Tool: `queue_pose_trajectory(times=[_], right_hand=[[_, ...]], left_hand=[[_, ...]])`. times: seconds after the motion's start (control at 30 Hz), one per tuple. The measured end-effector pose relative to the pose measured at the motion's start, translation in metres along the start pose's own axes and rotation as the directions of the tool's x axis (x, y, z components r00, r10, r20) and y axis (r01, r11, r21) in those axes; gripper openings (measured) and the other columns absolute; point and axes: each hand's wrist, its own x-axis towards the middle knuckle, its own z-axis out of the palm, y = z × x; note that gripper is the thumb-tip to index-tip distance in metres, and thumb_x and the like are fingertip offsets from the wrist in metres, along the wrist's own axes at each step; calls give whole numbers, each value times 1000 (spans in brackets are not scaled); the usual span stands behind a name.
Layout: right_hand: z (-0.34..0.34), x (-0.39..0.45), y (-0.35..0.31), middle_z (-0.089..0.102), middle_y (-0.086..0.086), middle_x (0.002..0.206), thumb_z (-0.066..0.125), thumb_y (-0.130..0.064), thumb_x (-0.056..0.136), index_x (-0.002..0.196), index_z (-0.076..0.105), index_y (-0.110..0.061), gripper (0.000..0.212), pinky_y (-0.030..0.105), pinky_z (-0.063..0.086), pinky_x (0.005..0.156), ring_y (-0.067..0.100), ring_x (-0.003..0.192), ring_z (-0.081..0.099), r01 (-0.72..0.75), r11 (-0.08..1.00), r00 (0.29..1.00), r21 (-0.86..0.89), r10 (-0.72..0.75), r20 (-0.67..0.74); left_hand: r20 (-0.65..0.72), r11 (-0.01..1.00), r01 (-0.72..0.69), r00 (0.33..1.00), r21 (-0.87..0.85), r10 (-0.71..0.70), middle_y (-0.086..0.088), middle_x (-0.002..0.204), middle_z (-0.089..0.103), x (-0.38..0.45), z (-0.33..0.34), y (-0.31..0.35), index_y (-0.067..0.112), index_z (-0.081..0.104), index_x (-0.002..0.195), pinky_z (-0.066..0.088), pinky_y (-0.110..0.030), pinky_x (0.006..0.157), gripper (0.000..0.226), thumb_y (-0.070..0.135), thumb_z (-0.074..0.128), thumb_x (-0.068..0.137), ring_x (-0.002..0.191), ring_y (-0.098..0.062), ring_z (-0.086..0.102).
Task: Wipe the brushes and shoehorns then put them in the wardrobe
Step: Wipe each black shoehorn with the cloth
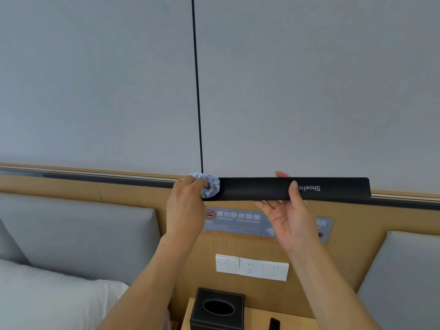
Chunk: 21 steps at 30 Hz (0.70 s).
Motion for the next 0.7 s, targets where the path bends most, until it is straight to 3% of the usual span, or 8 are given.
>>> queue_pose_trajectory(times=[0.13,0.23,0.4,0.5,0.6,0.7], right_hand=[[1,1,4,70,19,122,49,-32,101,126,63,-7,38,47,61,80,34,115,67,-11,1000,1000,15,12,-9],[5,3,7,70,21,119,45,-34,103,119,65,-8,36,44,61,78,35,111,69,-27,997,1000,-77,27,5],[3,2,10,70,23,117,42,-33,104,124,63,-4,42,38,62,74,30,100,73,-76,982,997,-174,79,11],[-5,-2,7,72,20,114,49,-14,101,116,68,-6,26,34,61,73,29,101,73,-68,967,992,-247,92,89],[-18,-6,3,68,19,124,48,10,96,127,60,-3,36,34,59,82,31,113,67,-18,946,967,-324,99,235],[-28,-7,-4,65,13,132,55,2,92,135,53,-7,43,37,57,89,30,121,64,50,922,942,-385,85,325]], left_hand=[[21,998,57,998,-8,-57,-8,88,62,-4,6,17,7,69,92,32,-26,63,33,-16,52,75,83,-21,49],[85,998,-27,996,-62,32,-4,96,62,-14,12,43,9,69,100,39,-26,67,32,-11,54,80,90,-18,50],[181,972,-145,967,-185,178,-2,102,61,-20,17,71,11,69,106,51,-41,76,27,-1,54,87,97,-20,52],[209,969,-121,964,-214,167,0,102,60,-19,15,73,15,68,110,51,-39,77,27,3,51,92,97,-18,52],[247,963,-78,958,-259,144,0,101,60,-18,14,71,14,69,111,51,-33,80,30,1,50,93,97,-17,54],[268,952,-46,954,-302,131,3,105,62,-18,12,72,17,69,112,48,-21,80,30,3,52,92,98,-13,56]])
